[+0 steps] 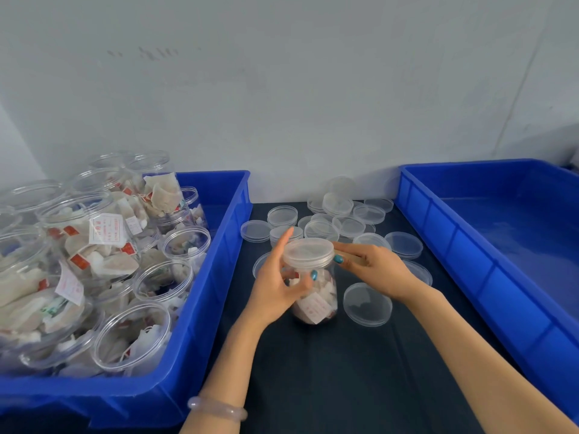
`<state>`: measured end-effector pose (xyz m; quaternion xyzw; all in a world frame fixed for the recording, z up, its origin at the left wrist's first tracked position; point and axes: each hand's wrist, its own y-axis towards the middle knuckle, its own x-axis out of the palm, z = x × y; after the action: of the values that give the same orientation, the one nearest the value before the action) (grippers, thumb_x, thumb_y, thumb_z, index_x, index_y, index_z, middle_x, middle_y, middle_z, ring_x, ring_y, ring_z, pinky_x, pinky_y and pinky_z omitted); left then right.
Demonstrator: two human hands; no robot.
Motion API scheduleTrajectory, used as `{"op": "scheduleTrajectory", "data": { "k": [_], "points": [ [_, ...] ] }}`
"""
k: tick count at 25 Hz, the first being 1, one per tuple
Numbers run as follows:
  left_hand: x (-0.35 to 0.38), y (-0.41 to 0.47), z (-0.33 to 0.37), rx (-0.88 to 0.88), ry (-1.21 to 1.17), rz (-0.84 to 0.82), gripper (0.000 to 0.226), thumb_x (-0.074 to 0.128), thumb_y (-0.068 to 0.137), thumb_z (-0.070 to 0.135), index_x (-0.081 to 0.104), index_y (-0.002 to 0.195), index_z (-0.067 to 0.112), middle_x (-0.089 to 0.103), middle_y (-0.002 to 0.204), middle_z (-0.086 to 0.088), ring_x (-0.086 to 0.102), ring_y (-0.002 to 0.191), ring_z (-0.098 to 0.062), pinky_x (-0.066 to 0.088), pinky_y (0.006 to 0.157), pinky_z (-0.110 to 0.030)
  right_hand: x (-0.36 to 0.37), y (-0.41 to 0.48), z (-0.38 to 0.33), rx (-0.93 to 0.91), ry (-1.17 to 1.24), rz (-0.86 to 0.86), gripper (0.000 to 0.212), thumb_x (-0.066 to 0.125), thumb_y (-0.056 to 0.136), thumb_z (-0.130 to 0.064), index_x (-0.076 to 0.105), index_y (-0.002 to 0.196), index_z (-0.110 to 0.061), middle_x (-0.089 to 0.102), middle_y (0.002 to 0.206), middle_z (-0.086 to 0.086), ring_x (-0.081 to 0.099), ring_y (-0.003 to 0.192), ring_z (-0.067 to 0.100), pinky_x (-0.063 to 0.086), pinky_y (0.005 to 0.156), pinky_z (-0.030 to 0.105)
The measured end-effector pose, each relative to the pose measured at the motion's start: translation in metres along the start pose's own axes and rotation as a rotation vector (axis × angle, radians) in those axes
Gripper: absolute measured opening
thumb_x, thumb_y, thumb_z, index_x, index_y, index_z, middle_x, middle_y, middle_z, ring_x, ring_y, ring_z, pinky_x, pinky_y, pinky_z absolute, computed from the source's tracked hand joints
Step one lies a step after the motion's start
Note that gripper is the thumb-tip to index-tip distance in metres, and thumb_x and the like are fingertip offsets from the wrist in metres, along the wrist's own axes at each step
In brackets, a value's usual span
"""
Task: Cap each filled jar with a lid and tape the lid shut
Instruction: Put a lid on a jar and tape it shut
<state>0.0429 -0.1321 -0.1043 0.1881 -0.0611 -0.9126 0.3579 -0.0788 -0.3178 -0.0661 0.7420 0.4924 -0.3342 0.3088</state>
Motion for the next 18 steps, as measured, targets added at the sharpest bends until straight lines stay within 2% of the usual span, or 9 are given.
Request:
{"op": "scheduleTrajectory", "data": {
  "k": [1, 3, 4, 6, 9, 12, 14, 16, 18],
  "points": [
    [-0.004, 0.004, 0.007, -0.008, 0.135, -0.026, 0.097, 0.079, 0.068, 0.058, 0.031, 0.150, 0.039, 0.046, 0.143, 0.018, 0.049, 0.130, -0.004, 0.049, 0.102, -0.028, 0.000, 0.000, -0.001, -0.015, -0.055, 0.017, 0.032, 0.047, 0.098, -0.054, 0.043, 0.125, -0.070, 0.069, 0.116, -0.021, 0.061, 0.111, 0.005, 0.047, 0.087, 0.029],
    [-0.011, 0.014, 0.023, -0.090, 0.530, -0.064, 0.111, 0.065, 0.055, 0.082, 0.030, 0.150, 0.038, 0.041, 0.150, 0.013, 0.044, 0.135, -0.010, 0.046, 0.104, -0.037, 0.003, 0.000, -0.004, -0.058, -0.144, 0.051, 0.037, 0.045, 0.100, -0.048, 0.040, 0.132, -0.067, 0.070, 0.107, -0.014, 0.062, 0.104, 0.010, 0.046, 0.081, 0.031],
    [-0.012, 0.020, 0.032, -0.139, 0.711, -0.070, 0.117, 0.058, 0.052, 0.092, 0.029, 0.150, 0.036, 0.039, 0.152, 0.010, 0.044, 0.135, -0.014, 0.045, 0.101, -0.040, 0.005, 0.001, -0.005, -0.081, -0.186, 0.064, 0.040, 0.043, 0.102, -0.043, 0.039, 0.135, -0.065, 0.068, 0.106, -0.012, 0.061, 0.103, 0.013, 0.046, 0.081, 0.033],
    [-0.005, 0.028, 0.044, -0.151, 0.926, -0.062, 0.117, 0.050, 0.054, 0.098, 0.031, 0.148, 0.030, 0.039, 0.152, 0.006, 0.048, 0.132, -0.019, 0.046, 0.092, -0.042, 0.008, 0.003, -0.007, -0.105, -0.256, 0.081, 0.045, 0.036, 0.103, -0.034, 0.037, 0.143, -0.056, 0.063, 0.114, -0.009, 0.058, 0.107, 0.017, 0.044, 0.082, 0.036],
    [0.007, 0.032, 0.043, -0.092, 0.921, -0.038, 0.103, 0.050, 0.063, 0.093, 0.037, 0.143, 0.030, 0.042, 0.146, 0.009, 0.051, 0.126, -0.018, 0.050, 0.091, -0.042, 0.006, 0.007, -0.001, -0.121, -0.288, 0.057, 0.047, 0.029, 0.106, -0.030, 0.030, 0.149, -0.048, 0.056, 0.125, -0.007, 0.054, 0.114, 0.019, 0.044, 0.086, 0.038],
    [0.004, 0.030, 0.032, -0.049, 0.805, 0.007, 0.084, 0.058, 0.073, 0.079, 0.040, 0.142, 0.034, 0.045, 0.142, 0.012, 0.051, 0.124, -0.015, 0.049, 0.094, -0.038, 0.005, 0.008, 0.006, -0.183, -0.245, -0.004, 0.054, 0.036, 0.104, -0.019, 0.028, 0.152, -0.044, 0.055, 0.119, 0.000, 0.052, 0.111, 0.021, 0.043, 0.087, 0.038],
    [0.002, 0.028, 0.026, -0.024, 0.744, 0.028, 0.079, 0.062, 0.075, 0.070, 0.041, 0.143, 0.033, 0.045, 0.142, 0.013, 0.050, 0.125, -0.014, 0.047, 0.099, -0.038, 0.007, 0.010, 0.007, -0.206, -0.264, 0.018, 0.058, 0.039, 0.103, -0.015, 0.028, 0.152, -0.042, 0.055, 0.109, 0.003, 0.052, 0.102, 0.024, 0.042, 0.083, 0.038],
    [0.000, 0.029, 0.025, -0.025, 0.701, 0.021, 0.081, 0.063, 0.073, 0.068, 0.042, 0.143, 0.032, 0.045, 0.141, 0.013, 0.049, 0.125, -0.013, 0.047, 0.100, -0.040, 0.011, 0.013, 0.003, -0.255, -0.384, 0.076, 0.061, 0.041, 0.100, -0.012, 0.028, 0.153, -0.040, 0.053, 0.099, 0.002, 0.050, 0.087, 0.024, 0.041, 0.074, 0.039],
    [0.000, 0.031, 0.029, -0.039, 0.694, 0.005, 0.088, 0.057, 0.065, 0.072, 0.042, 0.142, 0.032, 0.046, 0.142, 0.013, 0.050, 0.124, -0.014, 0.048, 0.099, -0.041, 0.016, 0.013, 0.001, -0.300, -0.511, 0.178, 0.063, 0.046, 0.096, -0.010, 0.035, 0.152, -0.036, 0.045, 0.085, -0.002, 0.041, 0.071, 0.021, 0.029, 0.063, 0.034]
  ]
}}
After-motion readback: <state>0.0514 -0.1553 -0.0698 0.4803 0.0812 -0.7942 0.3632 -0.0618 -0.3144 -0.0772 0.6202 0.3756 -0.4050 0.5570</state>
